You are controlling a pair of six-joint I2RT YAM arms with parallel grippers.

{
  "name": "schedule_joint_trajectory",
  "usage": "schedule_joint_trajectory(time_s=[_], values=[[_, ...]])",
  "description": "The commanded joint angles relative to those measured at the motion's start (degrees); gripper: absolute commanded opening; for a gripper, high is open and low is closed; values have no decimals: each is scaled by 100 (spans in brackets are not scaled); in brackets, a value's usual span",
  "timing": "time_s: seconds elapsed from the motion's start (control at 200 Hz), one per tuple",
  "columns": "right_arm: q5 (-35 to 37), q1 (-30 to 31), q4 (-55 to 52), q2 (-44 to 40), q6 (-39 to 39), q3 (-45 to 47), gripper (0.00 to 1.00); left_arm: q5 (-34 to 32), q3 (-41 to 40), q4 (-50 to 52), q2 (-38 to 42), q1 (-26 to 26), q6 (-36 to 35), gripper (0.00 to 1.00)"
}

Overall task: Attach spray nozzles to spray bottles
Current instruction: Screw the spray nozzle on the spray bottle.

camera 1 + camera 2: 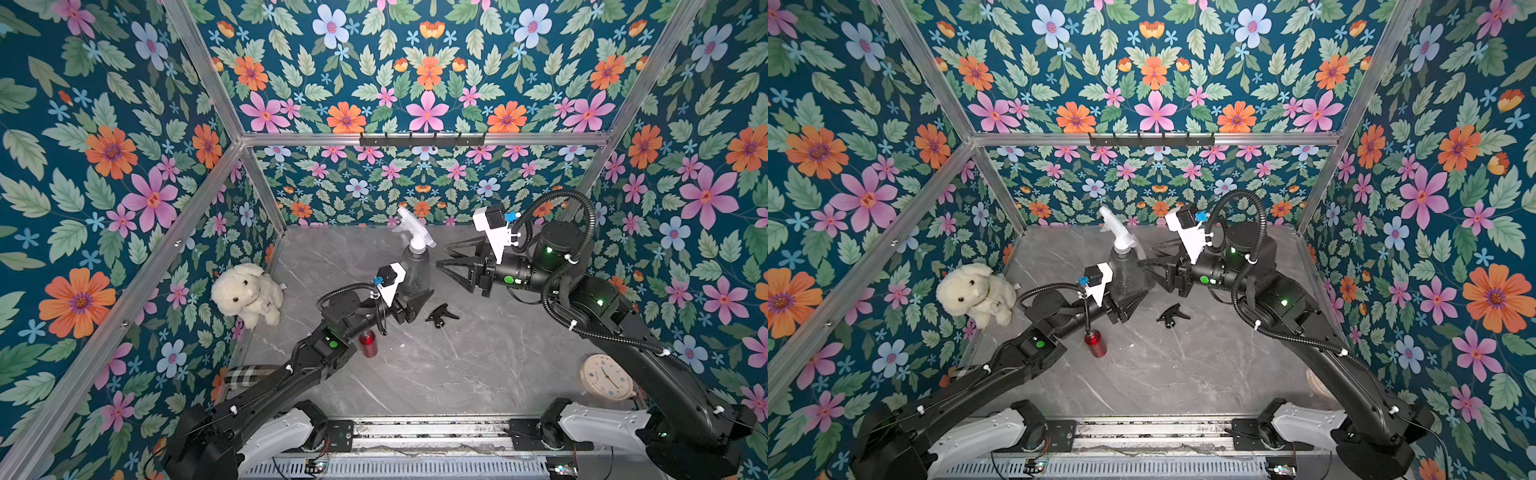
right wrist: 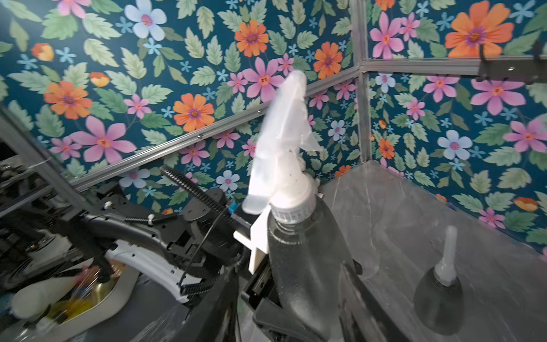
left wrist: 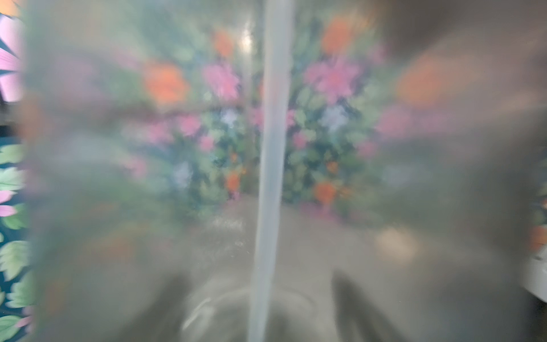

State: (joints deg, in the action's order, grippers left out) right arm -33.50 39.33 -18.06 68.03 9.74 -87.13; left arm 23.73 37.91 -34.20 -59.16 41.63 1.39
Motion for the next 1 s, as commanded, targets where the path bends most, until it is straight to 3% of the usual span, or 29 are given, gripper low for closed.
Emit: schedule_joint_trajectory(time_s=[0.0, 0.25, 0.665, 0.865, 0.995], values=[[-1250, -120, -109, 175, -286, -207, 55, 1012, 103, -135, -55, -53, 188, 0], [-1501, -228, -218, 587, -392, -547, 54, 1892, 91, -340, -144, -163, 404, 0], [-2036, -250, -560, 966, -534, -1044, 49, 2350, 137, -489, -325, -275, 630, 0], [-1757, -250, -189, 984, -214, -942, 32, 2127, 143, -429, -360, -278, 615, 0], [-1391, -91, -156, 954, -60, -850, 23, 1646, 136, -396, -305, -278, 581, 0]])
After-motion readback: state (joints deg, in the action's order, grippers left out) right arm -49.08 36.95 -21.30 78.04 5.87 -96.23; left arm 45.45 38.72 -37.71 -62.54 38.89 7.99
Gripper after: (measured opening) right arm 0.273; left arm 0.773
